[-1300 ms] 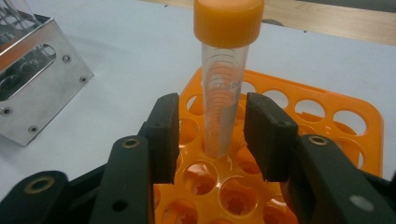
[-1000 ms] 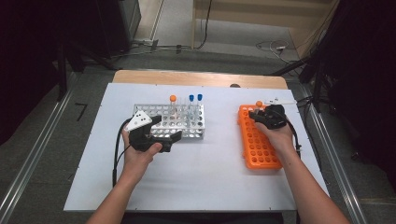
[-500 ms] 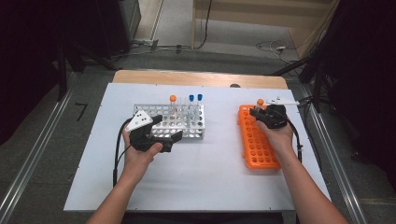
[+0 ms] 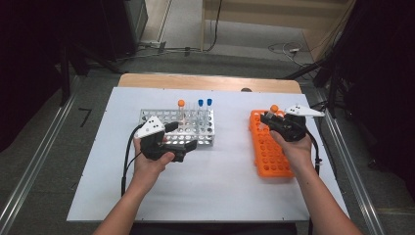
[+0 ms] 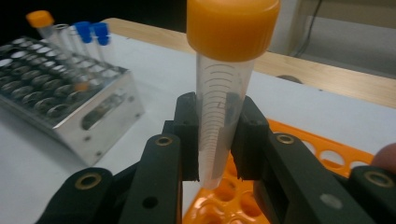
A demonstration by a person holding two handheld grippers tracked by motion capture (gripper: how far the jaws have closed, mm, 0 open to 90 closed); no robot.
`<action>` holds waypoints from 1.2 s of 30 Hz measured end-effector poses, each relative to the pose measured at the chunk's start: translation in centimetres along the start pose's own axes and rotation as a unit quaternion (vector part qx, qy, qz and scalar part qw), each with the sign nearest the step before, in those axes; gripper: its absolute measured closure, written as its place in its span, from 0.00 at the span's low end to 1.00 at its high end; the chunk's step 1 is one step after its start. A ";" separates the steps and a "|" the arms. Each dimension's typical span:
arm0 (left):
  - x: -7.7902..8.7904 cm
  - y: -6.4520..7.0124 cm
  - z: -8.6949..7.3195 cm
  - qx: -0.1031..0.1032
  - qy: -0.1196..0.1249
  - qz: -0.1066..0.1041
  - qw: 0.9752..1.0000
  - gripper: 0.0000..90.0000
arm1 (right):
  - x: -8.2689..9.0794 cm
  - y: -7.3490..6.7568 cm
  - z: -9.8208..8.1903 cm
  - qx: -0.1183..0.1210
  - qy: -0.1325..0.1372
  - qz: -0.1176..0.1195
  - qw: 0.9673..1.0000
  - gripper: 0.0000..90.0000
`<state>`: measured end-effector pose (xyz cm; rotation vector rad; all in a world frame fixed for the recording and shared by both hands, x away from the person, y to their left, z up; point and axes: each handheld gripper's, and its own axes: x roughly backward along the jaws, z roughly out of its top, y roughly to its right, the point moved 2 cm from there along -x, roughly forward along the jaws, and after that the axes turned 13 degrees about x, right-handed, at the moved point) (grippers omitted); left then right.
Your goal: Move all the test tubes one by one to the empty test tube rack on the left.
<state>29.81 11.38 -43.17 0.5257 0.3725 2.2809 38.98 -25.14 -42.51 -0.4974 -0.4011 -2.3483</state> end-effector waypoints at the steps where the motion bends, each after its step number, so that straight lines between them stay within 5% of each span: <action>1: 0.0 0.2 0.0 -0.001 -0.002 -0.003 1.000 0.05 | 0.2 -0.5 0.0 0.002 0.001 0.008 1.000 0.80; 7: -0.5 1.2 0.1 -0.010 -0.007 -0.021 1.000 0.08 | 0.9 -3.7 0.1 0.023 0.014 0.064 0.998 0.80; 17: -1.6 3.2 0.0 -0.022 -0.019 -0.051 0.998 0.16 | 0.8 -8.6 0.4 0.054 0.010 0.139 0.989 0.80; 20: -2.1 4.0 -0.1 -0.030 -0.022 -0.042 0.998 0.19 | 0.4 -9.8 0.4 0.061 0.006 0.155 0.986 0.80; 36: -4.4 6.4 -0.8 -0.046 -0.050 -0.094 0.993 0.60 | -0.4 -13.8 0.7 0.090 -0.009 0.206 0.974 0.80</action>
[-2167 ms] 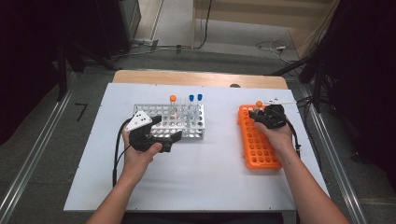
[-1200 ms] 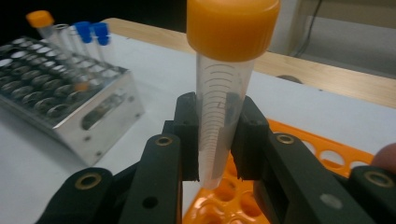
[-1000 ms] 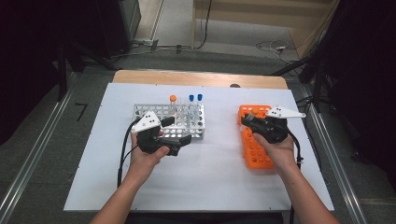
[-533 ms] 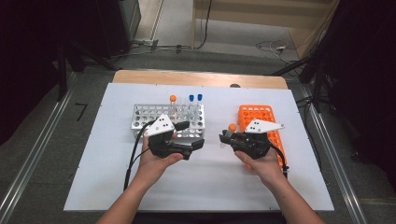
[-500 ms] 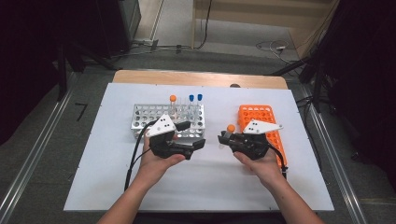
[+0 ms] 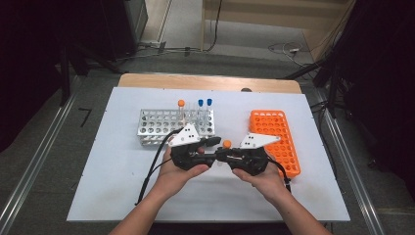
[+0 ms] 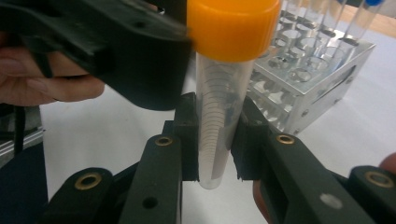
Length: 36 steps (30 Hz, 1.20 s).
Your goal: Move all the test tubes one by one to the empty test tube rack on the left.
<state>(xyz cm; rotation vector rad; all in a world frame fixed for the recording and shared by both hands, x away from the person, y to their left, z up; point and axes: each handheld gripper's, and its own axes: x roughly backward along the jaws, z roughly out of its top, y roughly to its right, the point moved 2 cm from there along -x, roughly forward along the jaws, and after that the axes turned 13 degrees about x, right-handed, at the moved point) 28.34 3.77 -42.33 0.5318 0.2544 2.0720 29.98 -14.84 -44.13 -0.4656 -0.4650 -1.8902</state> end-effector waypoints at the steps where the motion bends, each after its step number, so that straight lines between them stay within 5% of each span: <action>1: -0.1 0.1 0.0 0.001 -0.001 -0.003 1.000 0.62 | -0.1 -0.1 0.0 -0.001 -0.001 0.003 1.000 0.80; 8: -0.5 0.4 -0.1 -0.008 -0.018 -0.013 1.000 0.77 | -0.3 -0.6 0.2 0.007 -0.004 0.013 1.000 0.80; 22: -0.3 0.4 0.0 -0.016 -0.011 -0.017 1.000 0.79 | 0.0 -0.6 0.2 0.008 0.001 0.013 1.000 0.79; 32: 1.4 -0.6 0.6 -0.010 0.010 0.001 1.000 0.79 | 1.2 0.3 -0.4 0.000 0.024 0.032 0.999 0.49; 36: 2.0 -1.2 0.7 -0.003 0.015 0.014 1.000 0.79 | 2.0 0.8 -0.8 -0.004 0.017 0.022 1.000 0.25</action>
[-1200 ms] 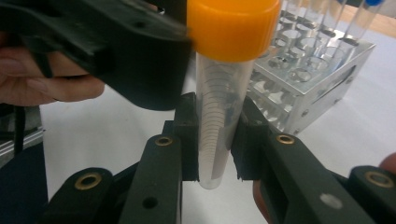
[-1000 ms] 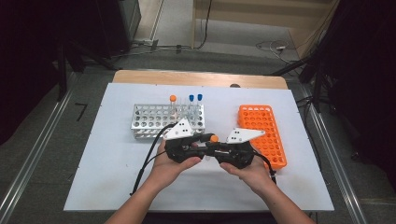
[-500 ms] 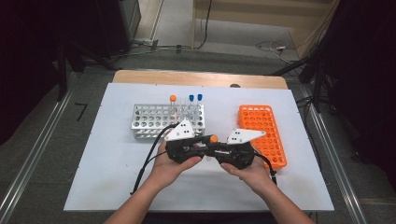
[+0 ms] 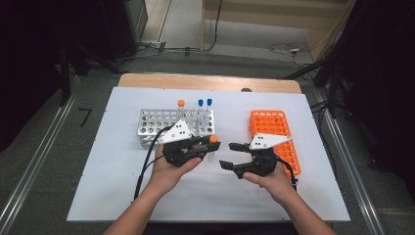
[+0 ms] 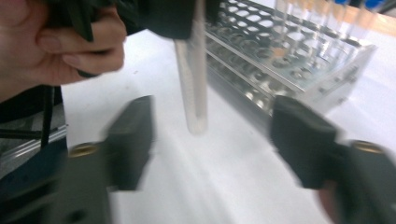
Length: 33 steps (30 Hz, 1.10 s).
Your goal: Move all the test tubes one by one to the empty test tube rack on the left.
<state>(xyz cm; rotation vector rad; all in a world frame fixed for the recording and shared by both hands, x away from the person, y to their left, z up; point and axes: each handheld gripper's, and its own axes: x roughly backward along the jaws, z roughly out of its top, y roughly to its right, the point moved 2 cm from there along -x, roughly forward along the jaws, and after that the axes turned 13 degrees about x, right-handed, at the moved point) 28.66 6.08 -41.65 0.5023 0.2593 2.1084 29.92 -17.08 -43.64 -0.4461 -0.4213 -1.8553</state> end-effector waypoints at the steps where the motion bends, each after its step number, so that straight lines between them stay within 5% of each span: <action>1: 0.2 -0.1 0.1 0.002 0.002 0.003 1.000 0.79 | 0.3 0.1 -0.1 0.000 -0.001 -0.007 1.000 0.22; 18: 3.1 -3.7 1.9 0.010 0.033 0.061 0.998 0.79 | 4.6 2.2 -3.6 -0.032 0.010 -0.068 0.997 0.07; 33: 4.9 -7.5 4.3 0.017 0.068 0.118 0.991 0.79 | 8.5 3.5 -7.0 -0.060 0.002 -0.117 0.991 0.07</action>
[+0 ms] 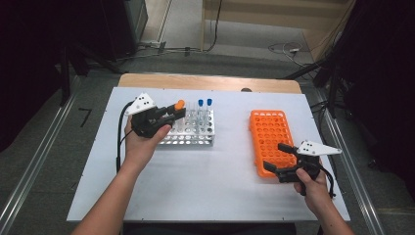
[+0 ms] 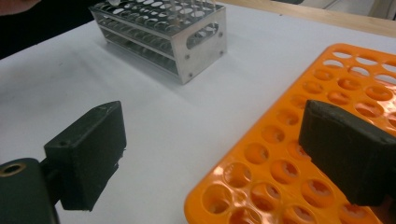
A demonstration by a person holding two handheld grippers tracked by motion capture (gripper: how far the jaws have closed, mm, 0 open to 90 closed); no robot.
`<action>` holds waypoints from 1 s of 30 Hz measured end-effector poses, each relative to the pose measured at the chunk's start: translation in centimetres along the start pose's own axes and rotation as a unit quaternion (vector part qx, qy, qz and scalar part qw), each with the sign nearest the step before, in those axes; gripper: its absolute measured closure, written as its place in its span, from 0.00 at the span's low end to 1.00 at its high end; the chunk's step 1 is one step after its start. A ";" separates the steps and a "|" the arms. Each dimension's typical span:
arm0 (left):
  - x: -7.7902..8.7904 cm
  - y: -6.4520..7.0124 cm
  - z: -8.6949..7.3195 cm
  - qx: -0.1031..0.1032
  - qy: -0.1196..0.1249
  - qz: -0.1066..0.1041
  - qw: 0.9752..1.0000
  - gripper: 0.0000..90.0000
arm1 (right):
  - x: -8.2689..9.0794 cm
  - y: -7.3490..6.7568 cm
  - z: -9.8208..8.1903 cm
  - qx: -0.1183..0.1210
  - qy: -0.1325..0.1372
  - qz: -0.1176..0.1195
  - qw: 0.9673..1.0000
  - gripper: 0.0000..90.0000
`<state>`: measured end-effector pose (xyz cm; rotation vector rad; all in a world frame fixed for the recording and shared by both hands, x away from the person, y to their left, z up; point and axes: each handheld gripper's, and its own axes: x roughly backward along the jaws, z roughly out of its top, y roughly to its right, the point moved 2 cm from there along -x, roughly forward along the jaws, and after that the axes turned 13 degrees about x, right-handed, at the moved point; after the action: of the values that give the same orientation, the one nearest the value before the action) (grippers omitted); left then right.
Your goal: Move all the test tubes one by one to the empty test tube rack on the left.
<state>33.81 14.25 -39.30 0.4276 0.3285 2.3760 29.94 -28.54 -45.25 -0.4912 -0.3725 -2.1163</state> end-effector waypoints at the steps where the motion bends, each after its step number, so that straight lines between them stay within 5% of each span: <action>1: -0.1 -0.2 0.2 0.003 0.001 0.002 1.000 0.79 | 0.2 0.1 -0.2 -0.001 0.001 0.000 1.000 0.07; 15: -2.2 -3.2 1.9 0.009 0.024 0.057 0.998 0.79 | 1.8 2.1 -1.6 -0.022 0.006 -0.031 0.999 0.07; 25: -3.8 -5.4 1.2 0.028 0.027 0.092 0.995 0.79 | 2.1 2.6 -2.0 -0.030 0.006 -0.036 0.999 0.07; 30: -4.2 -5.8 0.8 0.021 0.019 0.113 0.993 0.79 | 2.1 2.7 -2.1 -0.032 0.005 -0.037 0.999 0.07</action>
<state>40.52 15.71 -41.47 0.4601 0.3649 2.6043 30.71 -32.43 -45.90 -0.5097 -0.3226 -2.2080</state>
